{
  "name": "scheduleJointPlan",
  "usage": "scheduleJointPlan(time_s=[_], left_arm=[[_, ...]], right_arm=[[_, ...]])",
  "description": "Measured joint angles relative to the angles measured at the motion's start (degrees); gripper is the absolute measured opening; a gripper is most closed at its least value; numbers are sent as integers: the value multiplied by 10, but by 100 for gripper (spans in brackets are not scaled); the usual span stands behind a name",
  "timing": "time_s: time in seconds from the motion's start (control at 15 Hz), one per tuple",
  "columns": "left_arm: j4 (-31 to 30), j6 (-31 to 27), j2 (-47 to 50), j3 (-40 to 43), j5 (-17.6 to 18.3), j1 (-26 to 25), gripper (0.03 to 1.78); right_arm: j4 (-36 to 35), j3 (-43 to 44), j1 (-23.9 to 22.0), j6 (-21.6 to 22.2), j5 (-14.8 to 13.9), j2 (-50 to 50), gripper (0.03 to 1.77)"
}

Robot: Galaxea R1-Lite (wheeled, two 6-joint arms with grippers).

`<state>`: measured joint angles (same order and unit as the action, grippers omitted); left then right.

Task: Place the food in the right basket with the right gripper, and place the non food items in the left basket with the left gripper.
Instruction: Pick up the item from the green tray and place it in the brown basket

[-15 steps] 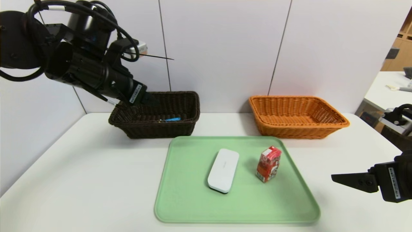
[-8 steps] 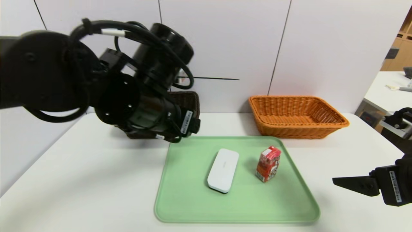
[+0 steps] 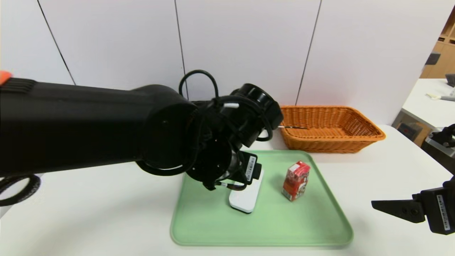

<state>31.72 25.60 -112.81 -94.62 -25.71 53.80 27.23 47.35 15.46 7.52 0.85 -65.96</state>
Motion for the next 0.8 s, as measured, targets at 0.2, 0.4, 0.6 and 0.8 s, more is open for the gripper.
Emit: scheduleJointPlan(time_s=[0.2,0.4,0.6,0.8], left_arm=[[1,4,-40,-29,2,10,169],[2,0,-69,-48,4,15,169],[3,-2,-100,-63,4,14,169],[5,-7,-128,-81,4,13,169]], right_arm=[[-1,-4,-4,0,1,4,170],[-2,-9,-5,0,2,7,170],[-3,-18,-7,6,2,8,170],[-3,-22,-10,15,1,8,170]])
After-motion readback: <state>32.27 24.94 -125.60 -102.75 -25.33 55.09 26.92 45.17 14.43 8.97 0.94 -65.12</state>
